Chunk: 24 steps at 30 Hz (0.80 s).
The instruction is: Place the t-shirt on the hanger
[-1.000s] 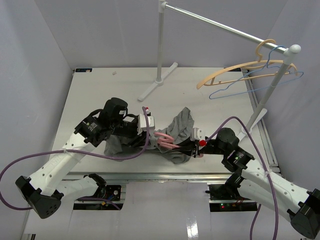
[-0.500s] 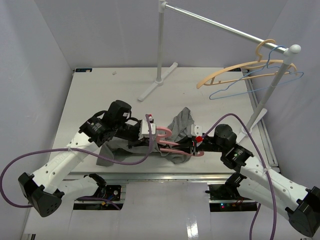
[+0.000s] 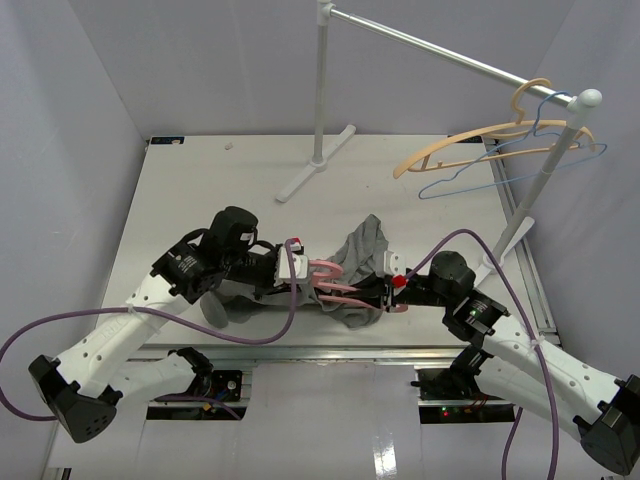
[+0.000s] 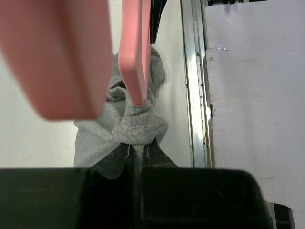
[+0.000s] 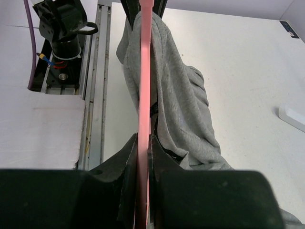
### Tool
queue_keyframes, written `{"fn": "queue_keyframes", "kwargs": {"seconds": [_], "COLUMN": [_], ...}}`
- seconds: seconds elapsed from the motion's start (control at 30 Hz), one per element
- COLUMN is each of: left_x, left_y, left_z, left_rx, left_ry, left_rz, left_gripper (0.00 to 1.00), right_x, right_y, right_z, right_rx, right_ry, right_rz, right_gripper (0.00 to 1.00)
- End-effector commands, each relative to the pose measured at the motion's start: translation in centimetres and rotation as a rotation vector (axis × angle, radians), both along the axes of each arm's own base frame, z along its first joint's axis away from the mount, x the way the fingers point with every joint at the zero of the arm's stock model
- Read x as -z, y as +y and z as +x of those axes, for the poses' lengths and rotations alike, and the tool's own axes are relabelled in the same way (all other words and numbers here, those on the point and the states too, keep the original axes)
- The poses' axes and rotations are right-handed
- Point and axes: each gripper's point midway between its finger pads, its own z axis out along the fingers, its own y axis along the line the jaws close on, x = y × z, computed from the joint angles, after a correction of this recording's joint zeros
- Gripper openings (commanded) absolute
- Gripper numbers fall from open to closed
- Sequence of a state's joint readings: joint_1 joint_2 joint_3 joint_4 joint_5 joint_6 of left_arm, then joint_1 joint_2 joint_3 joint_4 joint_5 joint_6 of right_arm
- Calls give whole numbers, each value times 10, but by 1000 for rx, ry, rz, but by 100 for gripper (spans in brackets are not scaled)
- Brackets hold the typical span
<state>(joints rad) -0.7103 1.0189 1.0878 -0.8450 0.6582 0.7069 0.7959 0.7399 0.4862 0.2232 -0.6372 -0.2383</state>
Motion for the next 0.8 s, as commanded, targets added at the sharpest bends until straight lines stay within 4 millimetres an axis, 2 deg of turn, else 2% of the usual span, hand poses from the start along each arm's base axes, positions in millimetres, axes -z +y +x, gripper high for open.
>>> {"fn": "queue_keyframes", "kwargs": {"seconds": [0.0, 0.1, 0.2, 0.27, 0.33, 0.4, 0.47, 0.57, 0.67, 0.77], "left_x": [-8, -10, -7, -9, -15, -22, -33, -41, -49, -56], "left_y": [4, 6, 13, 17, 22, 30, 37, 38, 35, 43], "left_z": [19, 36, 50, 52, 53, 57, 57, 51, 43, 47], "left_rx": [-98, -249, -353, -383, -428, -503, -555, -573, -571, -694], "left_ry": [-16, 12, 11, -8, -25, -47, -66, -46, -10, 55], "left_rz": [-5, -15, 4, -4, -39, -70, -123, -185, -239, -305], "left_gripper": [0, 0, 0, 0, 0, 0, 0, 0, 0, 0], "right_x": [-68, -77, -88, -96, -104, -107, -106, -101, -89, -73], "right_y": [-3, -9, -19, -28, -44, -63, -76, -79, -73, -63], "right_z": [7, 17, 29, 37, 54, 70, 73, 72, 71, 73], "right_rx": [57, 144, 252, 330, 472, 617, 681, 694, 671, 656], "right_ry": [-122, -103, -50, -22, 36, 95, 128, 181, 221, 274], "right_rz": [177, 207, 256, 289, 346, 407, 451, 482, 474, 460], "right_gripper": [29, 48, 58, 60, 62, 63, 65, 65, 65, 64]}}
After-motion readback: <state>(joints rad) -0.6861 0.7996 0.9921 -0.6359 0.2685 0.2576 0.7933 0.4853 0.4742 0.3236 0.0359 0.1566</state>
